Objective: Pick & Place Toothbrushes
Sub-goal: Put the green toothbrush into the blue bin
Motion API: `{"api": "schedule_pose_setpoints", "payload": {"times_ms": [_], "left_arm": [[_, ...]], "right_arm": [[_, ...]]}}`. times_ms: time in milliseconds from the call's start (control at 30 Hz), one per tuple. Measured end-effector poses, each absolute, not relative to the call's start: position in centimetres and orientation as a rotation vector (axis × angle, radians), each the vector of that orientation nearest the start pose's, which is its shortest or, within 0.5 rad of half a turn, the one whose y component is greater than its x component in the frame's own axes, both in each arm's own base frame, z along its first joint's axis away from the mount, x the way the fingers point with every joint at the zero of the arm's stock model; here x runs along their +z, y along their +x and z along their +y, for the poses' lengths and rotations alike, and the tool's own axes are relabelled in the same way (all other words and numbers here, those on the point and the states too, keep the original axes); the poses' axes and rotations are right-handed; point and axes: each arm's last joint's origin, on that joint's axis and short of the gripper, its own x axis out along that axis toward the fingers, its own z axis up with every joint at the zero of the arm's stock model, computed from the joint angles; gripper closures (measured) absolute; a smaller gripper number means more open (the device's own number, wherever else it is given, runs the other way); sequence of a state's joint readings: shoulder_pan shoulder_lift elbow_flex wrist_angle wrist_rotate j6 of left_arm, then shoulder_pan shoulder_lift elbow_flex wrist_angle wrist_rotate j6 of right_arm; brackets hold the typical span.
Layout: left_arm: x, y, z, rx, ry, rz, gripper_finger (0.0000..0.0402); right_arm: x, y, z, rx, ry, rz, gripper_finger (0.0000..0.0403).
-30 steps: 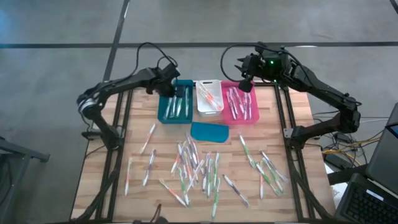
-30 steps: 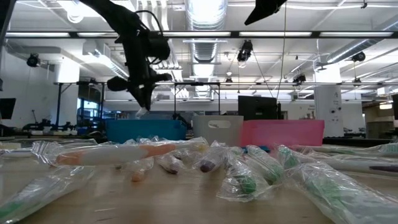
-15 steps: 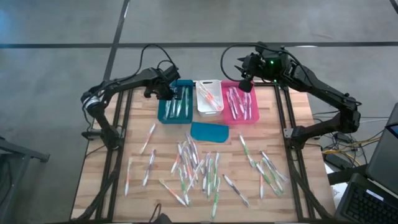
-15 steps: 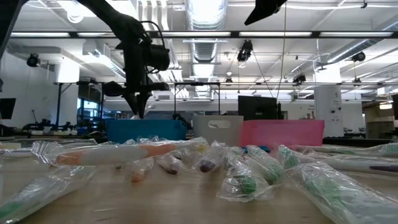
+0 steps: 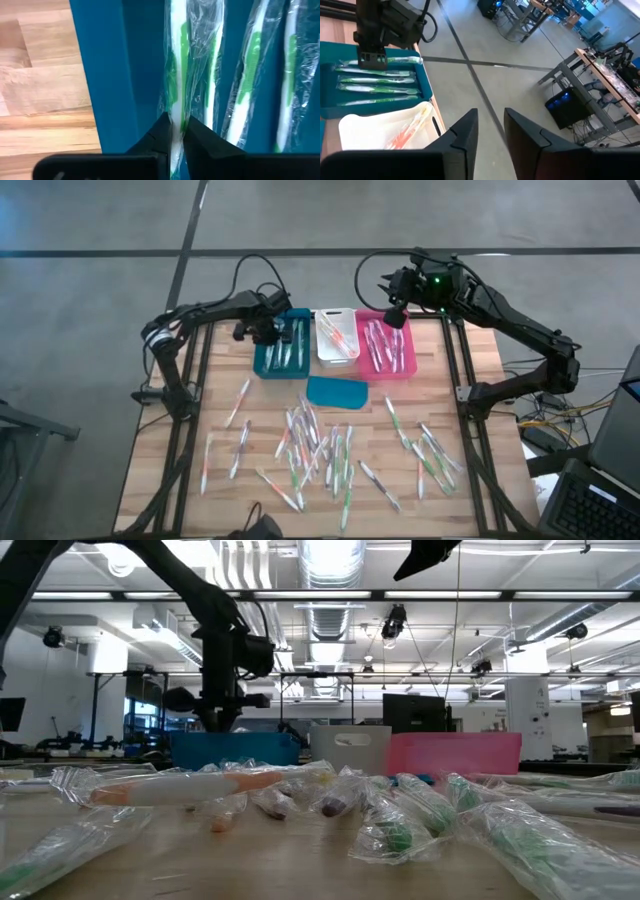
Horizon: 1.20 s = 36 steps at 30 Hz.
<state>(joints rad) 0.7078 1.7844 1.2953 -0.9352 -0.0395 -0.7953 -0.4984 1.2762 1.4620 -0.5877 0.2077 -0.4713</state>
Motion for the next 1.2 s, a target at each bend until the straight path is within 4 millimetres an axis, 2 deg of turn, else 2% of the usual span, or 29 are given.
{"api": "schedule_pose_setpoints", "payload": {"times_ms": [467, 1067, 1200], "left_arm": [[20.04, 25.21, 22.22, 1.171, -1.122, 1.084, 0.0341], [20.05, 24.99, 22.52, 1.172, -1.119, 1.082, 0.0339], [20.05, 24.81, 22.75, 1.179, -1.115, 1.078, 0.0327]], "right_arm": [[42.08, 22.72, -13.04, -0.584, -0.385, 0.569, 0.0339], [41.95, 22.73, -13.04, -0.580, -0.383, 0.575, 0.0282], [41.95, 22.73, -13.04, -0.580, -0.383, 0.575, 0.0271]]}}
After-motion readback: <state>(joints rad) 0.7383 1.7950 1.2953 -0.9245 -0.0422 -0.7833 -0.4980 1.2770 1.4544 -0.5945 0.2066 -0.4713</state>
